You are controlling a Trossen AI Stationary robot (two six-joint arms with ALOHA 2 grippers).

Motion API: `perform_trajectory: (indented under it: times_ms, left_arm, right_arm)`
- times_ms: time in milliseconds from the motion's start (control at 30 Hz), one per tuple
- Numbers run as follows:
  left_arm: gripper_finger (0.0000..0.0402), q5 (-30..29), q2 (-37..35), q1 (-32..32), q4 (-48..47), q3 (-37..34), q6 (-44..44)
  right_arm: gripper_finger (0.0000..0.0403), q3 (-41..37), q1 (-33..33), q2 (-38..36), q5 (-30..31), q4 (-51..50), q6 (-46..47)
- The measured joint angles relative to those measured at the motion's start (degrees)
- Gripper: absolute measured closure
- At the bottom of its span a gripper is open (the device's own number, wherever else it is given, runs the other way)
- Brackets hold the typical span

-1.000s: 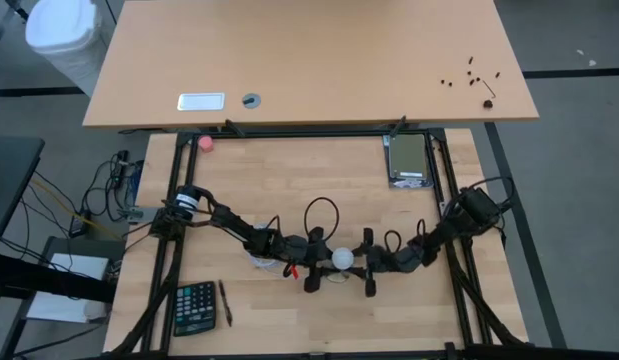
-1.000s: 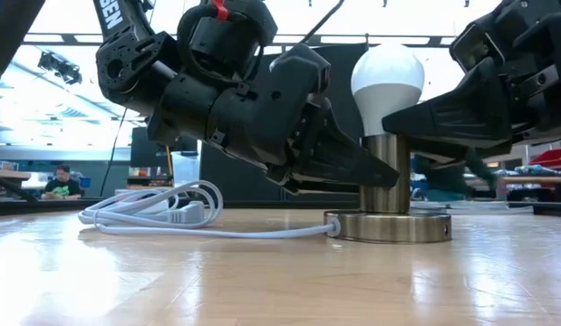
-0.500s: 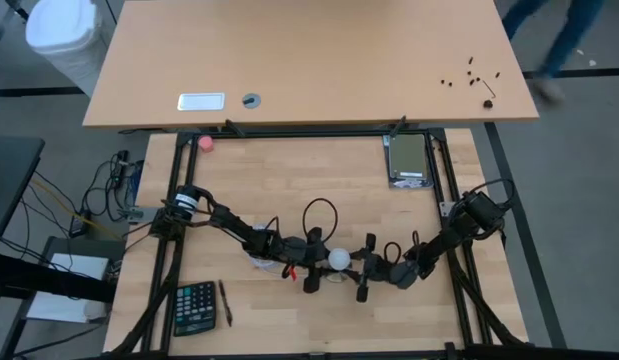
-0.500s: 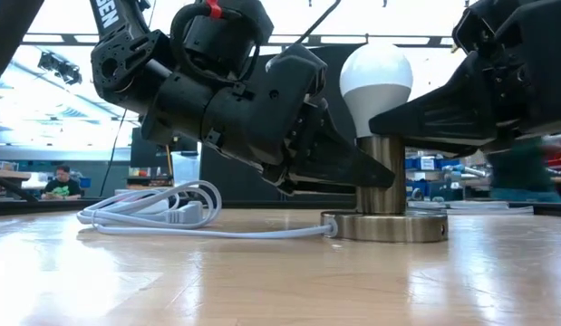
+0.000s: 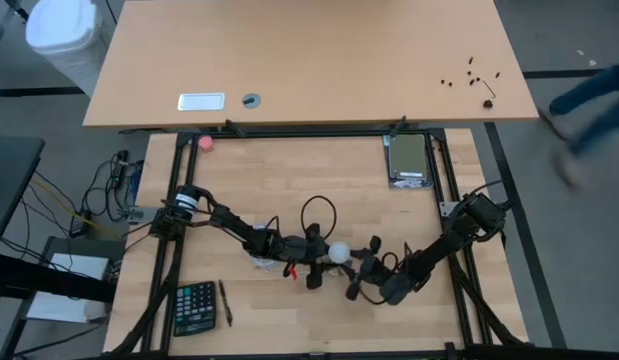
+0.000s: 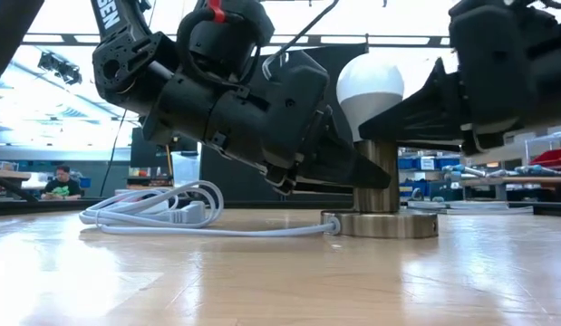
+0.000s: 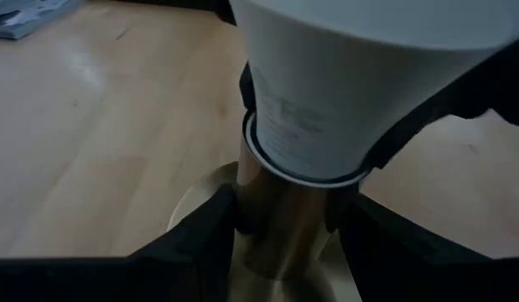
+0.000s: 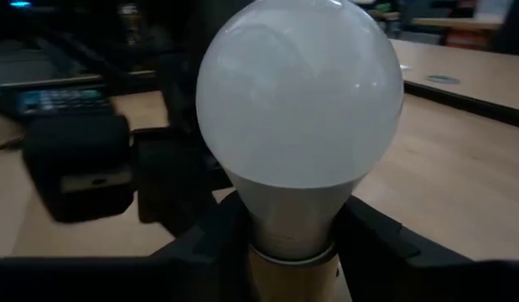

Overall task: Screw lightbulb
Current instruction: Insert the lightbulb into the lamp

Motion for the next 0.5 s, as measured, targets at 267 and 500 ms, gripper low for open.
perform_trajectory:
  times_ms: [267,500]
  left_arm:
    - [0.0204,-1.7,0.0,0.0,0.0,0.0,-0.5]
    - [0.0204,-6.0,0.0,0.0,-0.3,0.0,-1.3]
  right_arm:
    - [0.0238,4.1,0.0,0.0,5.5,-10.0,7.8]
    - [0.0238,6.6,-1.6,0.0,7.9,-19.9,18.2]
